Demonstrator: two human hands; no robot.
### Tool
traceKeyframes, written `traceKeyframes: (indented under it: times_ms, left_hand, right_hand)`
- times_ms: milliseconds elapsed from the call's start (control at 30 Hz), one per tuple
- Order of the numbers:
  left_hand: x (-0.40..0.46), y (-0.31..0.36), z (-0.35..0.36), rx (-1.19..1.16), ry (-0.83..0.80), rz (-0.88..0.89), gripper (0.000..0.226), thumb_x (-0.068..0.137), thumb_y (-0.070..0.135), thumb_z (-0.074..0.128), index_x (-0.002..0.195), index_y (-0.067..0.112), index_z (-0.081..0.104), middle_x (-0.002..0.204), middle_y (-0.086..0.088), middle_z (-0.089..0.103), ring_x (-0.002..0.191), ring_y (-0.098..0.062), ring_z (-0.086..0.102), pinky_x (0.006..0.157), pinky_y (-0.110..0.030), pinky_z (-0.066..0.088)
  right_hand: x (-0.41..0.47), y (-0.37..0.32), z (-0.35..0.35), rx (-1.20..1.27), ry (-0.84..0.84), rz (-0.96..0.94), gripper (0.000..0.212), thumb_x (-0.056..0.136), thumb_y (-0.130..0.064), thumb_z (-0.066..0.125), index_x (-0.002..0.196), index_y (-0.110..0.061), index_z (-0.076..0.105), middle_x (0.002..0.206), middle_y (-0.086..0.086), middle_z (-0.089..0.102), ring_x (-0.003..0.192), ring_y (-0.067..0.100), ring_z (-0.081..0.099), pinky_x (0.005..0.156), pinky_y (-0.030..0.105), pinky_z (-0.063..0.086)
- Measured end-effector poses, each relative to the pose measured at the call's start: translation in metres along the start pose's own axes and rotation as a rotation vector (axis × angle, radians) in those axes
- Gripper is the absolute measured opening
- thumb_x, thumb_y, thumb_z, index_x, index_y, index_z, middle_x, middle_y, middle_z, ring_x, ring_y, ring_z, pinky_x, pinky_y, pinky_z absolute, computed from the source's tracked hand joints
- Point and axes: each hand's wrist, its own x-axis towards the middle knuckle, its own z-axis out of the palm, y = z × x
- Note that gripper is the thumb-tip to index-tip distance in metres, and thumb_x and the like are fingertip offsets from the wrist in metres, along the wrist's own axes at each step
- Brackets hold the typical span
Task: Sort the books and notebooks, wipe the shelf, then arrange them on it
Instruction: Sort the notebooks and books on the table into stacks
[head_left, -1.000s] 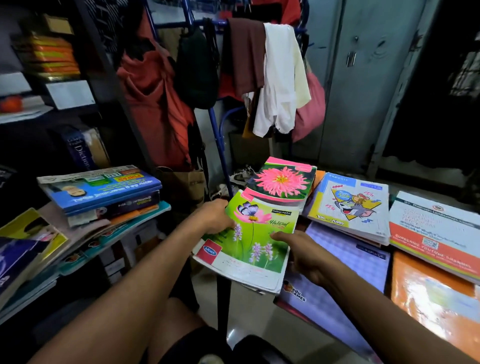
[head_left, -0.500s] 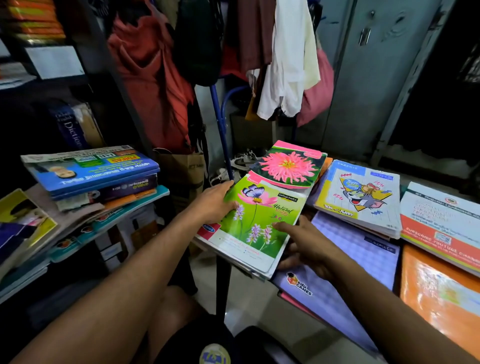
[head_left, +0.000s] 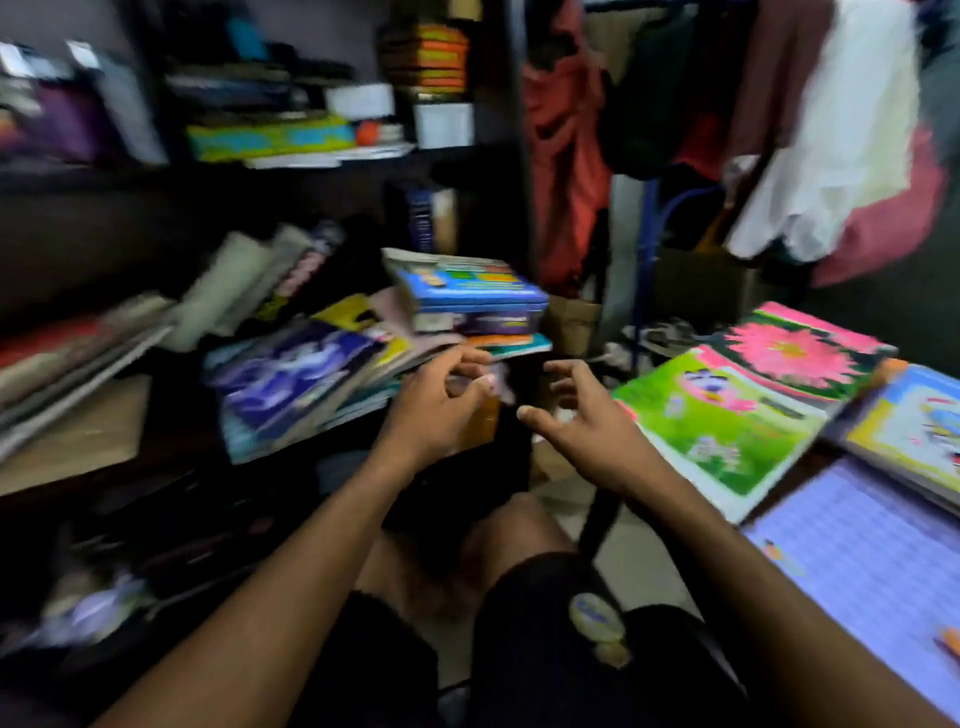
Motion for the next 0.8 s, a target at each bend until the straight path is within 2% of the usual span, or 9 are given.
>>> traceKeyframes:
  times_ms: [100, 200, 300, 367, 500, 633, 700, 767, 800]
  left_hand:
    - [-0.055, -0.035, -0.080, 0.092, 0.296, -0.071, 0.014, 0.090, 0.033, 0.064, 0.102, 0.030, 0.069, 0.096, 0.008, 0.074, 0.083, -0.011, 0.071, 0.079, -0.029, 0.056]
    - [-0.108, -0.070, -0.133, 0.220, 0.592, -0.112, 0.012, 0.092, 0.026, 0.065, 0.103, 0.030, 0.068, 0.098, 0.007, 0.072, 0.085, -0.011, 0.068, 0.083, -0.035, 0.056]
    - [-0.139, -0.105, -0.159, 0.159, 0.764, -0.205, 0.028, 0.093, 0.017, 0.068, 0.117, 0.029, 0.062, 0.114, -0.001, 0.067, 0.096, -0.019, 0.066, 0.086, -0.043, 0.056]
    - [-0.140, -0.118, -0.161, 0.110, 0.764, -0.236, 0.040, 0.093, 0.014, 0.070, 0.130, 0.023, 0.057, 0.128, -0.004, 0.061, 0.108, -0.023, 0.064, 0.087, -0.042, 0.056]
    - [-0.130, -0.131, -0.158, -0.034, 0.628, -0.237, 0.048, 0.096, 0.016, 0.067, 0.141, 0.023, 0.051, 0.138, -0.002, 0.058, 0.120, -0.014, 0.061, 0.093, -0.039, 0.055]
    - [-0.134, -0.140, -0.151, -0.063, 0.488, -0.220, 0.054, 0.097, 0.009, 0.065, 0.146, 0.022, 0.047, 0.145, 0.002, 0.054, 0.127, -0.013, 0.057, 0.100, -0.036, 0.051]
    - [-0.135, -0.143, -0.150, -0.070, 0.456, -0.214, 0.057, 0.097, 0.005, 0.063, 0.148, 0.022, 0.045, 0.148, 0.003, 0.053, 0.129, -0.012, 0.055, 0.101, -0.034, 0.051]
    - [-0.135, -0.146, -0.151, -0.079, 0.442, -0.214, 0.059, 0.098, 0.003, 0.061, 0.150, 0.022, 0.043, 0.150, 0.003, 0.051, 0.132, -0.012, 0.054, 0.102, -0.034, 0.051]
    - [-0.134, -0.147, -0.152, -0.079, 0.440, -0.209, 0.060, 0.097, 0.002, 0.061, 0.151, 0.023, 0.042, 0.151, 0.003, 0.050, 0.132, -0.012, 0.054, 0.102, -0.034, 0.051]
  right_hand:
    - [0.006, -0.043, 0.063, 0.072, -0.185, -0.066, 0.058, 0.080, -0.049, 0.075, 0.127, -0.023, 0.052, 0.118, 0.006, 0.062, 0.107, 0.019, 0.063, 0.101, 0.041, 0.050]
    - [0.003, -0.074, 0.116, 0.104, -0.296, -0.085, 0.048, 0.088, -0.035, 0.076, 0.127, -0.019, 0.053, 0.112, 0.005, 0.059, 0.102, 0.019, 0.060, 0.099, 0.038, 0.050]
    - [0.006, -0.098, 0.161, 0.085, -0.387, -0.104, 0.048, 0.090, -0.035, 0.075, 0.130, -0.022, 0.051, 0.113, 0.005, 0.059, 0.105, 0.020, 0.061, 0.097, 0.036, 0.050]
    - [0.008, -0.108, 0.181, 0.053, -0.408, -0.137, 0.049, 0.089, -0.037, 0.075, 0.130, -0.023, 0.050, 0.113, 0.004, 0.060, 0.105, 0.020, 0.062, 0.098, 0.037, 0.050]
    - [0.006, -0.127, 0.210, 0.013, -0.417, -0.188, 0.044, 0.090, -0.032, 0.075, 0.126, -0.020, 0.051, 0.104, 0.002, 0.061, 0.099, 0.019, 0.062, 0.083, 0.029, 0.048]
    - [0.009, -0.121, 0.219, 0.048, -0.263, -0.150, 0.041, 0.089, -0.032, 0.074, 0.119, -0.023, 0.048, 0.090, -0.008, 0.063, 0.085, 0.006, 0.062, 0.073, 0.027, 0.048]
    - [0.017, -0.113, 0.214, 0.182, -0.164, -0.025, 0.042, 0.089, -0.033, 0.074, 0.117, -0.023, 0.046, 0.092, -0.003, 0.067, 0.087, 0.010, 0.066, 0.081, 0.036, 0.054]
    - [0.026, -0.109, 0.208, 0.393, -0.149, 0.118, 0.039, 0.091, -0.028, 0.072, 0.118, -0.022, 0.045, 0.099, 0.003, 0.068, 0.094, 0.018, 0.068, 0.090, 0.047, 0.058]
    - [0.029, -0.107, 0.206, 0.472, -0.170, 0.156, 0.036, 0.093, -0.024, 0.071, 0.118, -0.022, 0.045, 0.101, 0.005, 0.067, 0.095, 0.020, 0.068, 0.090, 0.047, 0.059]
